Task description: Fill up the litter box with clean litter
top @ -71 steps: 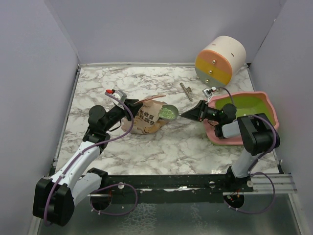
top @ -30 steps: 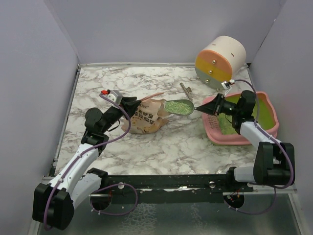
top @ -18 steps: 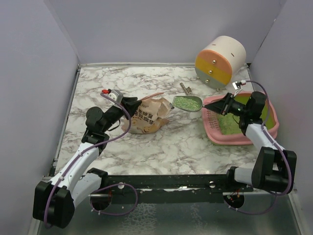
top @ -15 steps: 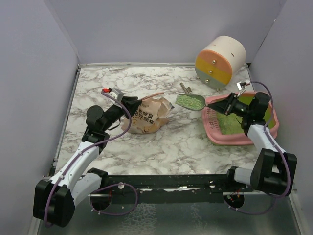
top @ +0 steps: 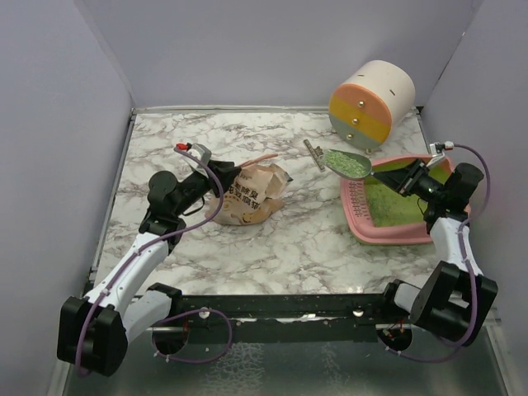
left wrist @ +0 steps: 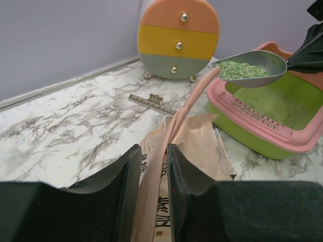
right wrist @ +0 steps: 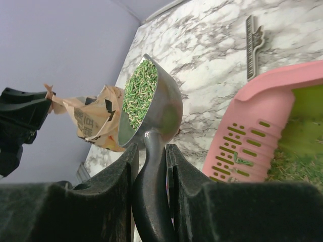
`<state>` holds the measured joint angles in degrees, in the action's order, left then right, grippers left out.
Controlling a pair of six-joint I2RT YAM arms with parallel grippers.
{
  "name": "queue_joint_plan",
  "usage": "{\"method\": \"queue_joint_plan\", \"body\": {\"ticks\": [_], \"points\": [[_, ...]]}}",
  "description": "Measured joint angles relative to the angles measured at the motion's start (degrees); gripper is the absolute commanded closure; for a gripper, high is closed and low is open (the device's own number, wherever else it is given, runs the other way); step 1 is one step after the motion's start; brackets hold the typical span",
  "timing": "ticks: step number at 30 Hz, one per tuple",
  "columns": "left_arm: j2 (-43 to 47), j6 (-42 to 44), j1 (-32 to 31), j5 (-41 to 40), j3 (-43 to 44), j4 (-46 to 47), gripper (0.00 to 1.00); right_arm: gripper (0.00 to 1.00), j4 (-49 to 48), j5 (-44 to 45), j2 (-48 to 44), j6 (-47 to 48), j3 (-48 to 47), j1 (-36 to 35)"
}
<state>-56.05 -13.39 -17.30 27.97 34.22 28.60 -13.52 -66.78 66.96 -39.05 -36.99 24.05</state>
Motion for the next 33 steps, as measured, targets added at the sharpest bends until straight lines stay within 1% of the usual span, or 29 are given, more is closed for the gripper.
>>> {"method": "queue_joint_plan", "body": {"ticks": [9,14,18,23,28,33], "points": [[-3.2,-0.3,0.0,0.7,0.8,-0.1,0.72,0.99,6.8,1.6,-5.3,1.6,-0.3,9.5],[-5.8,-1.4,0.0,1.2,2.0,-0.1,0.72,0.99,15.4,4.2,-7.7,4.7,-3.8,13.5],[-6.1,-1.8,0.1,1.2,2.0,-0.6,0.72,0.99,22.6,7.5,-10.0,7.9,-7.7,14.7],[-6.2,-2.3,0.1,1.2,2.0,-0.6,0.73,0.99,32.5,12.8,-10.6,13.2,-12.8,14.8],[-6.3,-2.8,0.1,1.2,2.0,-0.6,0.73,0.99,39.6,18.6,-12.5,17.0,-13.8,14.9],[-6.4,-3.6,0.1,1.2,2.0,-0.6,0.73,0.99,46.9,26.8,-14.1,20.9,-16.0,14.9]]}}
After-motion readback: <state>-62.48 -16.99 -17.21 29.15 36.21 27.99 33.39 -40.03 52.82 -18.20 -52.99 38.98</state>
